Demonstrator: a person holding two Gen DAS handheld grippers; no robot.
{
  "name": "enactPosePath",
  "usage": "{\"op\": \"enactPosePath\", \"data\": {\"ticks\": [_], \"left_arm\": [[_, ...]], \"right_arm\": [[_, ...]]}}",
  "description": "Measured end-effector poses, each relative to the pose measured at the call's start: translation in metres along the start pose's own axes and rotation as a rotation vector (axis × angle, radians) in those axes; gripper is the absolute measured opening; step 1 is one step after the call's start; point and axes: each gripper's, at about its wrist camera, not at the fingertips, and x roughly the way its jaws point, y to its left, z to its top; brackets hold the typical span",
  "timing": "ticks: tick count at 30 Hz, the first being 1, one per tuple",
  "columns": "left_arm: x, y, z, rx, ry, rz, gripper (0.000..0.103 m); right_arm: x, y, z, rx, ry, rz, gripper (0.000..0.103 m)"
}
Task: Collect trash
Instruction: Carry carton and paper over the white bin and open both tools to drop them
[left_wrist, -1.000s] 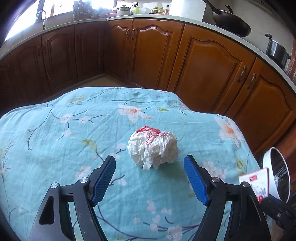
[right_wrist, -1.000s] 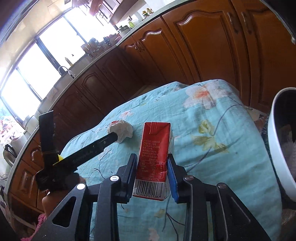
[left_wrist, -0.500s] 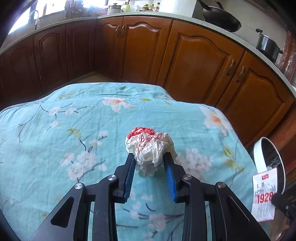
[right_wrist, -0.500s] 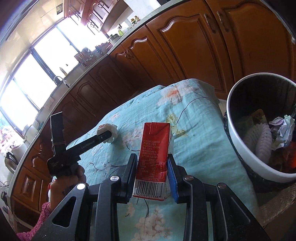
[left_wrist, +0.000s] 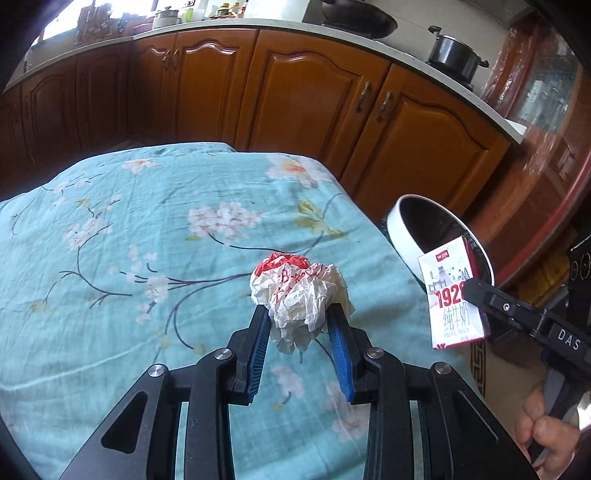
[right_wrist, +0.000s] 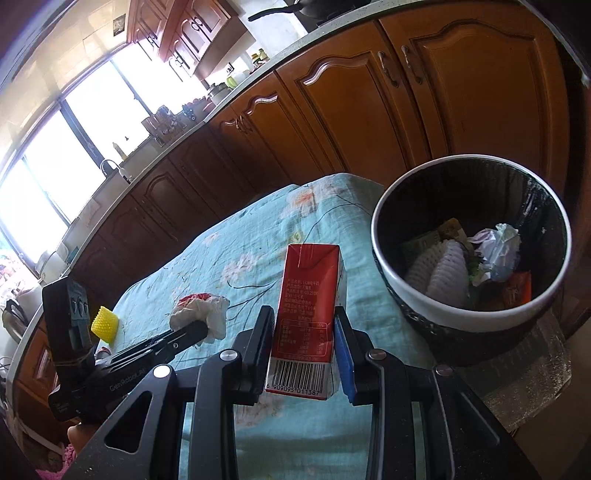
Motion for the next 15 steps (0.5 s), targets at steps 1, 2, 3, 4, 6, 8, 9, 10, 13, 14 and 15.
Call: {"op": "enactPosePath", "data": {"ticks": [1,2,3,4,6,8,9,10,13,14,15], "left_arm": [[0.0,-0.006,-0.001,0.014,0.002,0.0,0.031],[0.0,-0.012,-0.002,0.028,0.006,-0.002,0.031],[0.0,-0.017,-0.003,0.039,0.01,-0.008,0.031],[-0.001,-0.023,-0.003,0.05,0.012,-0.013,0.031],[-0.003,-0.032,-0.004,0.07,0.009,-0.012,0.031],[-0.005,-0.042,-0.005,0.087,-0.002,-0.012,0.031],[-0.006,-0.047,-0.006,0.097,-0.006,-0.009,0.032],[-0.008,-0.052,-0.007,0.108,-0.01,-0.005,0.032],[-0.009,-0.064,-0.008,0.125,-0.01,-0.013,0.032],[-0.008,-0.068,-0.009,0.131,-0.008,-0.015,0.032],[-0.008,-0.071,-0.009,0.137,-0.008,-0.015,0.032]], "right_arm": [[-0.004,-0.003,-0.001,0.005,-0.004,-0.005,0.032],[-0.008,-0.006,-0.001,0.008,-0.009,-0.011,0.032],[-0.011,-0.009,-0.002,0.011,-0.014,-0.016,0.032],[-0.015,-0.012,-0.003,0.016,-0.019,-0.02,0.032],[-0.022,-0.018,-0.004,0.024,-0.028,-0.026,0.032],[-0.028,-0.022,-0.005,0.028,-0.038,-0.03,0.032],[-0.031,-0.024,-0.005,0.03,-0.043,-0.033,0.032],[-0.034,-0.027,-0.006,0.032,-0.047,-0.036,0.032],[-0.04,-0.034,-0.007,0.039,-0.054,-0.037,0.032],[-0.042,-0.035,-0.008,0.041,-0.058,-0.039,0.032],[-0.044,-0.036,-0.009,0.042,-0.06,-0.039,0.032]]}}
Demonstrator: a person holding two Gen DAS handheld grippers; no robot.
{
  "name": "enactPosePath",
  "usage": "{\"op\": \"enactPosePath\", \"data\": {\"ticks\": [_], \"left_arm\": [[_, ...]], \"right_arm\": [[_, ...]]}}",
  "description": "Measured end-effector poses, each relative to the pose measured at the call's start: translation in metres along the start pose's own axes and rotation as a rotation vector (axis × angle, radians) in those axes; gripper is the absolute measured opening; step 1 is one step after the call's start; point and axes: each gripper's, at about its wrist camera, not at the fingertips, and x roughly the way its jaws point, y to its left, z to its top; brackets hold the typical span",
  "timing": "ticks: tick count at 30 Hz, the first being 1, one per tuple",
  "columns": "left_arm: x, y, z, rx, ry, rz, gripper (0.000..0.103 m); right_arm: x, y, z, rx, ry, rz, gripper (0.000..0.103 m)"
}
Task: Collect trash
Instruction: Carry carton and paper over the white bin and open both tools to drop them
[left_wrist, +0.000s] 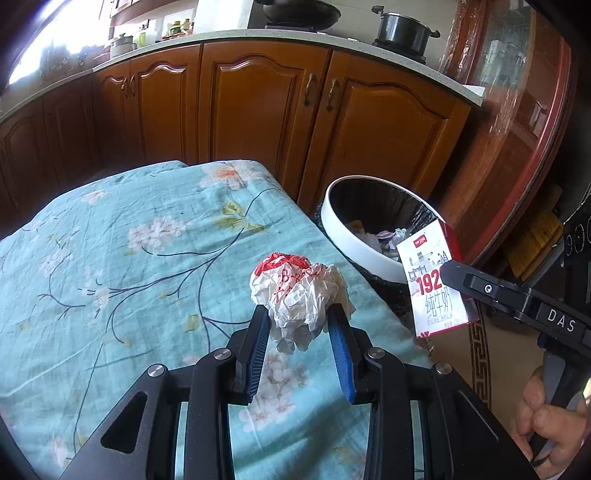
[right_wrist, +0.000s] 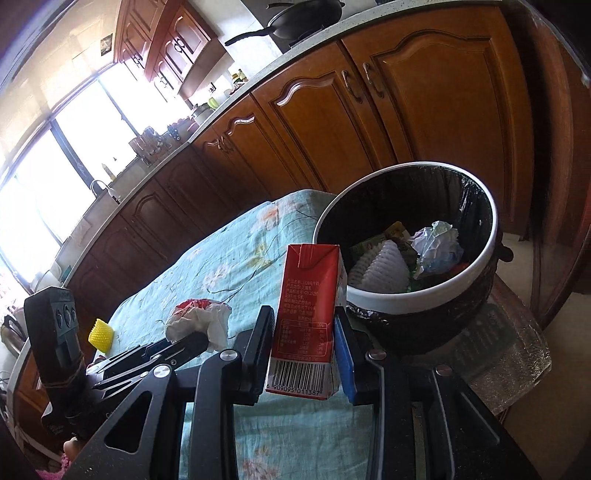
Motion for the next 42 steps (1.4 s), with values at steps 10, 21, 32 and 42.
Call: {"op": "enactPosePath", "data": {"ticks": [10,21,32,42], "left_arm": [[0.002,-0.022,0.006,0.038,0.006,-0.01,0.032],[0.013,-0.027,0.01,0.051,0.019,-0.018,0.032],[0.027,-0.044,0.027,0.076,0.02,-0.033,0.032],[0.048,-0.066,0.053,0.112,0.023,-0.046,0.032]], "right_arm": [[-0.011,-0.012,-0.002,0.017,-0.018,0.0,0.032],[-0.016,-0.019,0.0,0.036,-0.029,0.0,0.032],[-0.023,-0.028,0.011,0.045,-0.051,-0.016,0.032],[-0.024,-0.042,0.035,0.039,-0.079,-0.049,0.032]]}}
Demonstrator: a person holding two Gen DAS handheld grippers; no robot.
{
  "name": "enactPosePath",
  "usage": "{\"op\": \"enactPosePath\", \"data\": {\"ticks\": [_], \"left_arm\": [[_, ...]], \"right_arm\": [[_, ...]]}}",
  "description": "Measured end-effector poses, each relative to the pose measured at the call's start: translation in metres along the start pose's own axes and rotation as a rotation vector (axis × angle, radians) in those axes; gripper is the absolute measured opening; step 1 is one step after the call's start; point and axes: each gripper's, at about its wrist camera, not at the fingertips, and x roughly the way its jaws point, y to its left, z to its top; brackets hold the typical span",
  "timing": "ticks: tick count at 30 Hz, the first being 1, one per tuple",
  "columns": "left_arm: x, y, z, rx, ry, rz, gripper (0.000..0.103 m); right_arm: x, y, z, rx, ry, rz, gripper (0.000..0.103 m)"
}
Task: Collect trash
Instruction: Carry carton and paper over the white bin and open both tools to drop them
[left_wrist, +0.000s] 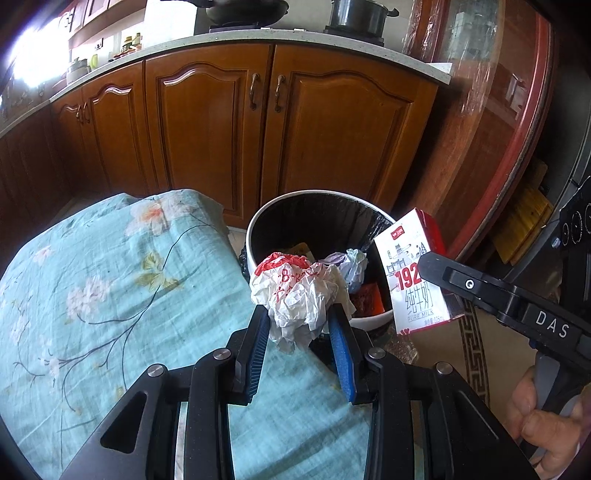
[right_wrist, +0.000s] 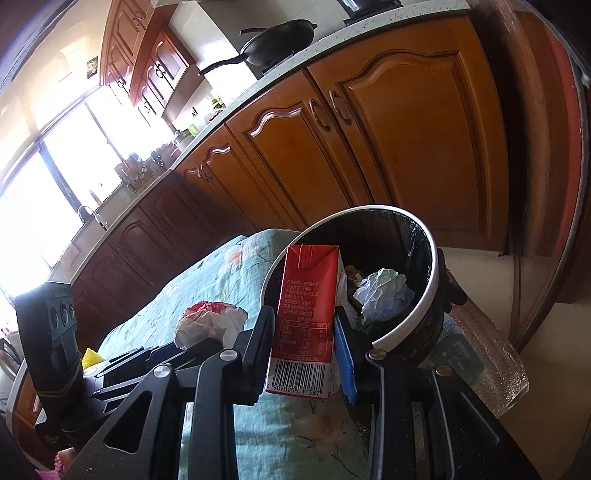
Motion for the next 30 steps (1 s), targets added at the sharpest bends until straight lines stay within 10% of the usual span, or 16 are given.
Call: {"op": "enactPosePath", "data": {"ticks": [30], "left_arm": [[0.082,-0.005,0.055,0.014,0.098,-0.005,0.035]], "right_arm": [[0.045,-0.024,0.041,-0.036,0.052,-0.088,0.032]]}}
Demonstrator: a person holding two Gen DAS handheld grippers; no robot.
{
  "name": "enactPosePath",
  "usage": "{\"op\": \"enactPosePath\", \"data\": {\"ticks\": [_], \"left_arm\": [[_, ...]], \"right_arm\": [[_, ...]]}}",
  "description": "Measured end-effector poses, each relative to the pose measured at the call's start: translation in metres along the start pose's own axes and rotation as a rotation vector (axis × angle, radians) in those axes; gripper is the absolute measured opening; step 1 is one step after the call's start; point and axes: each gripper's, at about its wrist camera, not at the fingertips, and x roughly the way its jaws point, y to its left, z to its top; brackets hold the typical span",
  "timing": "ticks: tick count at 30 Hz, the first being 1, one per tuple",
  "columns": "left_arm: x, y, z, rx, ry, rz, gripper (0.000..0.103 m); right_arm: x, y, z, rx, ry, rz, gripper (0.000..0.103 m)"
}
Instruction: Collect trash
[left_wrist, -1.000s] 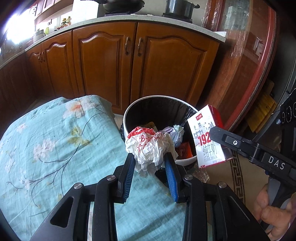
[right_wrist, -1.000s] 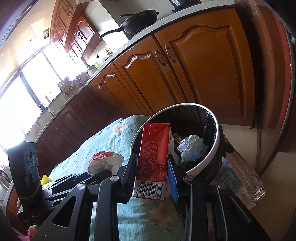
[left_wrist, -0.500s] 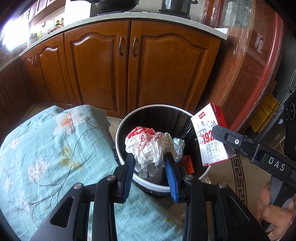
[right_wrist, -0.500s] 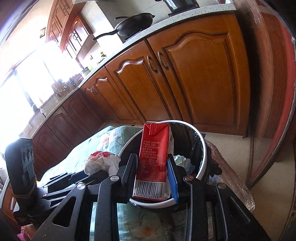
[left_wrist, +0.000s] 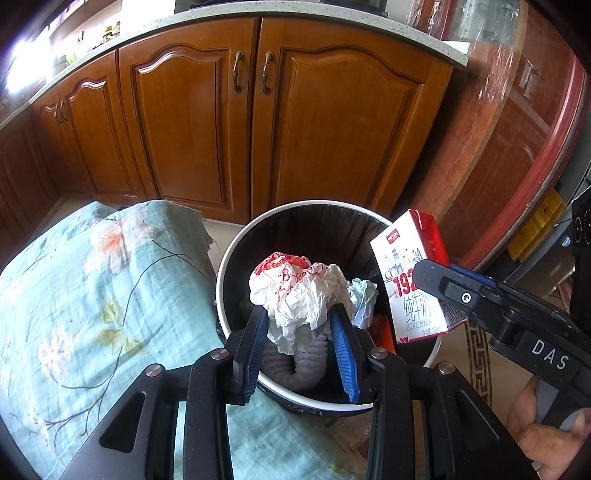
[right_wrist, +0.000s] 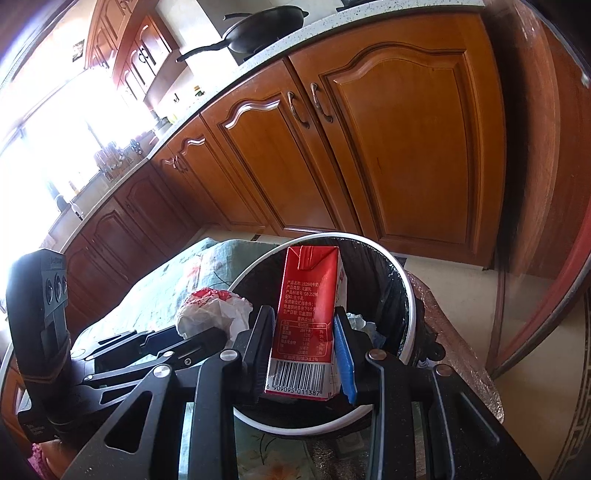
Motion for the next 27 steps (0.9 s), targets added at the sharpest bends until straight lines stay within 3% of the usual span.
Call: {"op": "enactPosePath", "data": {"ticks": [4,8,11,17,27], "left_arm": [[0.007,-0.003,0.004,0.0,0.012,0.005,0.038],[0.009,-0.006,0.007,-0.004,0.018,0.012,0.052],[0.006,-0.004,0.007,-0.006,0.009,0.021,0.058],[-0.01,0.007,-0.006,-0.033,-0.024,0.029,0.063],[-0.068,0.027,-0.064,-0.115,-0.137,0.026,0.068]], "right_arm": [[0.004,-0.003,0.0,0.005,0.011,-0.006,0.032],[0.007,-0.006,0.003,0.02,0.025,0.002,0.036],[0.007,-0.01,0.005,0.041,0.026,0.016,0.055],[-0.005,-0.011,0.002,0.056,-0.006,0.023,0.061],[-0.033,0.012,-0.023,0.059,-0.071,0.058,0.084]]}}
